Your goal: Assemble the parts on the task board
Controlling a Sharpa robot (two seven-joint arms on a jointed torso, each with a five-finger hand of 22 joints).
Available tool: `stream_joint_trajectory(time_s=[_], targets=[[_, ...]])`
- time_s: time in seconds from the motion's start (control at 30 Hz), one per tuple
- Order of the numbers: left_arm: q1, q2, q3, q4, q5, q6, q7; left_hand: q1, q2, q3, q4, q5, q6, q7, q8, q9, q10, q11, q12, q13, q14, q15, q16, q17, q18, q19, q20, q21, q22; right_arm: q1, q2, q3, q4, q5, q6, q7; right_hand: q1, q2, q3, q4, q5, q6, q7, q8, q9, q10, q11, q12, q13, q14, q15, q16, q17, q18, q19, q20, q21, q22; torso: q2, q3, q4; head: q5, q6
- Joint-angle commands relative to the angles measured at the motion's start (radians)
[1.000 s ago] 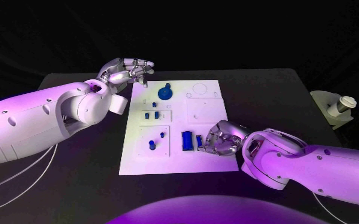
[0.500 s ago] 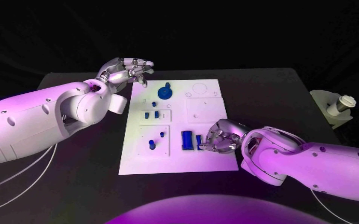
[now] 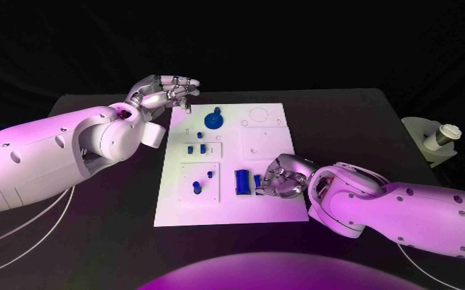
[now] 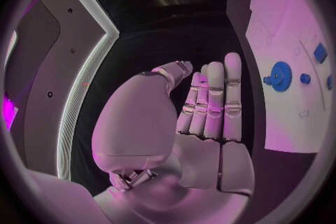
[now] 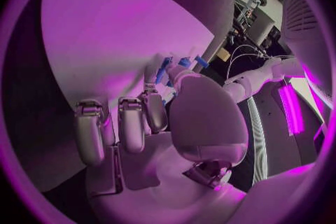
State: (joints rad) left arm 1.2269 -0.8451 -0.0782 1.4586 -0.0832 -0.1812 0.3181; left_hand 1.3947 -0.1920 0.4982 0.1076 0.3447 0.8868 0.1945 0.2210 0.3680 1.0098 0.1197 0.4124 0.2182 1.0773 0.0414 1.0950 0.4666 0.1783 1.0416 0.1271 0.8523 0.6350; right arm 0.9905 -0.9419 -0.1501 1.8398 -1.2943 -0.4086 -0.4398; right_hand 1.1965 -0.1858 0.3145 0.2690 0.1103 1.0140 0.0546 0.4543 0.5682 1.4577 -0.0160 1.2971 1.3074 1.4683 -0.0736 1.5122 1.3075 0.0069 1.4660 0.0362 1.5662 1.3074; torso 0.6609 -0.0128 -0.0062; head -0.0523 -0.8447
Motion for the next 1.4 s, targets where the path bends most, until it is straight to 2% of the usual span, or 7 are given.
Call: stream_joint_trajectory(time_s=[0.03,0.5,0.73,1.23,1.27,1.3,1.4], targets=[[0.0,0.002,0.0,0.001,0.001,0.014,0.006,0.002,0.01,0.002,0.002,0.005,-0.007,0.001,0.005,-0.001,-0.007,-0.001,0.003,0.002,-0.004,-0.001,0.005,-0.001,0.006,0.002,0.004,-0.007,-0.001,-0.002,-0.013,-0.002,0.007,-0.025,-0.013,0.006,0.004,0.001,-0.003,0.002,-0.002,0.0,0.004,-0.006,0.002,0.003,0.0,0.0,0.102,0.075,-0.005,0.001,0.117,-0.007,0.105,-0.006,0.005,0.263,-0.001,0.0003,0.0001,-0.001,0.002],[-0.001,0.021,-0.004,-0.04,0.03,0.004,0.052,-0.057,-0.026,-0.036,0.04,0.003,-0.017,0.0,0.007,-0.002,-0.019,0.003,0.011,0.001,-0.013,0.007,0.007,-0.005,0.004,-0.006,0.011,-0.023,-0.01,0.087,-0.037,0.003,-0.102,0.437,-0.111,0.499,0.024,-0.003,-0.038,0.011,0.049,-0.083,0.042,-0.06,-0.018,-0.093,0.033,-0.185,-0.005,0.045,0.021,-0.057,0.003,0.029,0.04,0.015,-0.167,0.212,-0.037,-0.0144,-0.0039,-0.014,0.053],[-0.005,0.054,-0.006,-0.103,0.11,-0.057,0.091,-0.057,-0.034,-0.051,0.072,0.001,-0.032,0.003,0.017,-0.001,-0.053,0.014,-0.015,-0.024,-0.161,0.032,-0.138,-0.078,-0.003,-0.146,0.034,-0.17,-0.084,0.153,0.056,0.006,-0.334,0.852,-0.036,0.736,0.124,0.022,-0.008,-0.009,0.058,-0.175,0.097,-0.108,-0.035,-0.426,0.085,-0.708,-0.352,-0.22,0.067,-0.475,-0.562,0.171,-0.333,0.061,-1.038,-0.112,-0.063,-0.019,-0.0042,-0.014,0.121],[-0.038,0.144,-0.005,-0.287,0.19,-0.116,0.181,0.018,-0.025,-0.056,0.117,-0.005,-0.08,-0.031,0.029,-0.047,-0.053,0.044,-0.251,-0.156,-0.28,0.111,-0.729,-0.286,-0.003,-0.3,0.163,-0.694,-0.442,0.178,0.243,0.022,-0.697,1.137,0.075,0.895,0.169,0.018,0.142,-0.051,0.002,-0.162,0.145,-0.225,-0.138,-0.453,0.168,-1.173,-0.986,-0.503,0.187,-1.149,-0.935,0.178,-0.484,0.178,-1.496,-0.598,-0.091,-0.008,0.0036,0.006,0.208],[-0.033,0.133,-0.006,-0.272,0.149,-0.089,0.117,-0.413,0.192,-0.498,-0.108,-0.345,-0.887,-0.195,-0.221,-0.368,-1.01,-0.12,-0.412,-0.218,-1.077,-0.041,-1.095,-0.467,-0.178,-1.042,-0.127,-0.852,-0.635,0.179,0.233,0.021,-0.677,1.03,0.003,0.814,-0.239,0.186,-0.314,-0.269,-0.11,-1.014,-0.055,-0.454,-0.568,-0.756,0.016,-1.297,-1.307,-1.468,0.074,-1.512,-1.308,-0.007,-1.466,-0.036,-1.566,-1.307,-0.085,-0.0126,0.0013,0.001,0.196],[-0.034,0.133,-0.006,-0.271,0.149,-0.091,0.118,-0.421,0.192,-0.498,-0.108,-0.345,-0.887,-0.195,-0.221,-0.368,-1.01,-0.12,-0.412,-0.218,-1.077,-0.041,-1.095,-0.467,-0.178,-1.042,-0.127,-0.852,-0.635,0.178,0.233,0.022,-0.675,1.031,0.001,0.814,-0.252,0.186,-0.314,-0.269,-0.11,-1.014,-0.055,-0.454,-0.568,-1.458,0.016,-1.297,-1.307,-1.468,0.074,-1.512,-1.308,-0.007,-1.466,-0.036,-1.566,-1.307,-0.086,-0.0121,0.0014,0.002,0.197],[-0.039,0.13,-0.003,-0.256,0.146,-0.11,0.121,-0.523,0.192,-0.498,-0.108,-0.345,-0.887,-0.195,-0.221,-0.368,-1.01,-0.12,-0.412,-0.218,-1.077,-0.041,-1.095,-0.467,-0.178,-1.042,-0.127,-0.852,-0.635,0.173,0.229,0.028,-0.656,1.044,-0.016,0.821,-0.353,0.186,-0.314,-0.269,-0.11,-1.014,-0.055,-0.454,-0.568,-1.458,0.016,-1.297,-1.307,-1.468,0.074,-1.512,-1.308,-0.007,-1.466,-0.036,-1.566,-1.307,-0.092,-0.0074,0.0023,0.011,0.206]])
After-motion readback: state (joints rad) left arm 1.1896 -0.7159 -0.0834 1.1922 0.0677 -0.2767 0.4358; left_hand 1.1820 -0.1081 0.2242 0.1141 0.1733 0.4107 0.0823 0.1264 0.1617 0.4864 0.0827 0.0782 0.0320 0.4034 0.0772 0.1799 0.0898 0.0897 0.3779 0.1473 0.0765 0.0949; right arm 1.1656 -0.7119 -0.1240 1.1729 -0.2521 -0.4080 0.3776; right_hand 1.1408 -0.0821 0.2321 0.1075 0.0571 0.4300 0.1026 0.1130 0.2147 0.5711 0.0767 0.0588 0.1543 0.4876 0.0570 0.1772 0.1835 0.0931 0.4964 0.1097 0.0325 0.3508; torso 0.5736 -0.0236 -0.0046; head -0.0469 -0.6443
